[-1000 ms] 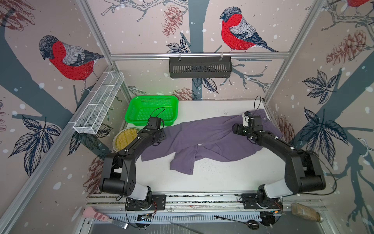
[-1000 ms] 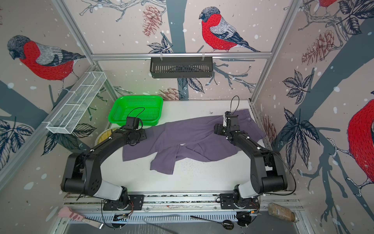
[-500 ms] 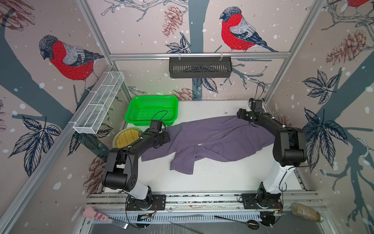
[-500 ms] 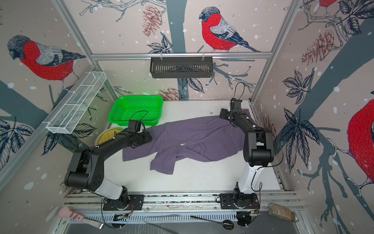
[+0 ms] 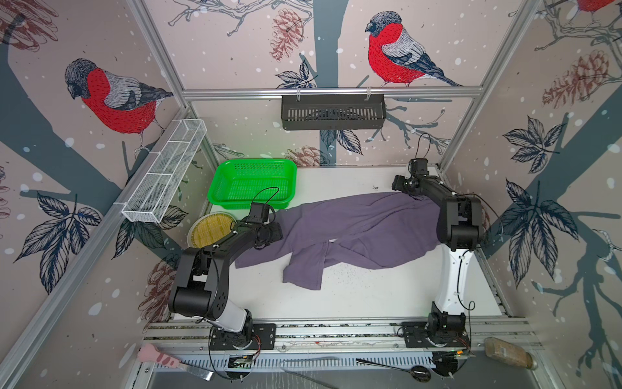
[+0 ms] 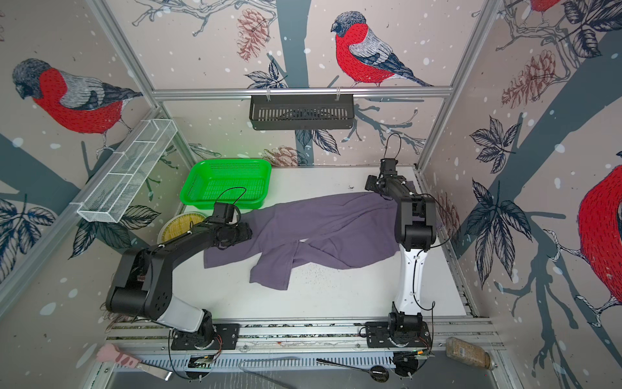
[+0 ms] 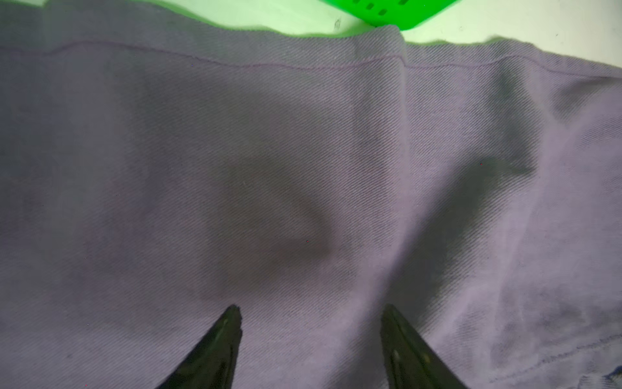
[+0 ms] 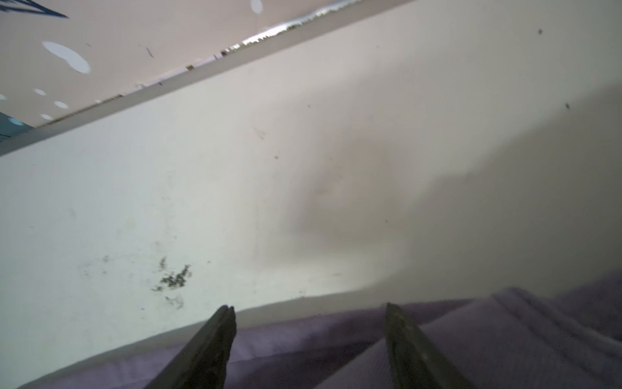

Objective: Fold and stack the trousers
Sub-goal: Smooth out the trousers at the center of the table.

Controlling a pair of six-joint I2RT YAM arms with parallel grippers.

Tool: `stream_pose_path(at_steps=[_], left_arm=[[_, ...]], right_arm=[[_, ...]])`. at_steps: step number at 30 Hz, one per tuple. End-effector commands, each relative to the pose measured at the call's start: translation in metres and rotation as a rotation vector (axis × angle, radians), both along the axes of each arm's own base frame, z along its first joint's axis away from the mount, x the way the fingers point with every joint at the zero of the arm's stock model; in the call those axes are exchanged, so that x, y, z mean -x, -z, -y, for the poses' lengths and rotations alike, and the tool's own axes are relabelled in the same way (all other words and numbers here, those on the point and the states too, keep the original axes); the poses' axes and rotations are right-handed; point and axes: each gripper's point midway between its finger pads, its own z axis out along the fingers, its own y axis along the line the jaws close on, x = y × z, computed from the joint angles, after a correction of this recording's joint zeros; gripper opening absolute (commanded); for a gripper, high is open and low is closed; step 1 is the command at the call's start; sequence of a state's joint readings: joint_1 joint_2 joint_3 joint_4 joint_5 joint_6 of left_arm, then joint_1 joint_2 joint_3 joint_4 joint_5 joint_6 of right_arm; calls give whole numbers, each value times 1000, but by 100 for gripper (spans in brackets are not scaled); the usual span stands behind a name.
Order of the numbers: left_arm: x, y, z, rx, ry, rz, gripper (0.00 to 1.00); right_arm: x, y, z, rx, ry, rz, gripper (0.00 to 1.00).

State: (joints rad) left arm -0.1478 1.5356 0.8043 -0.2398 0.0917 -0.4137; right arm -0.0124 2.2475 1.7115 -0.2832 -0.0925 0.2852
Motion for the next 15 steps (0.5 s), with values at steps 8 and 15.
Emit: stream_pose_path(at_steps=[8,15], left_arm=[[1,5,6,23,20,-34,67],[-1,5,6,11,29,-38,67]], right_arm=[[68,36,28,35,88,-132,73],[48,19,19,-25,78,-68,74]])
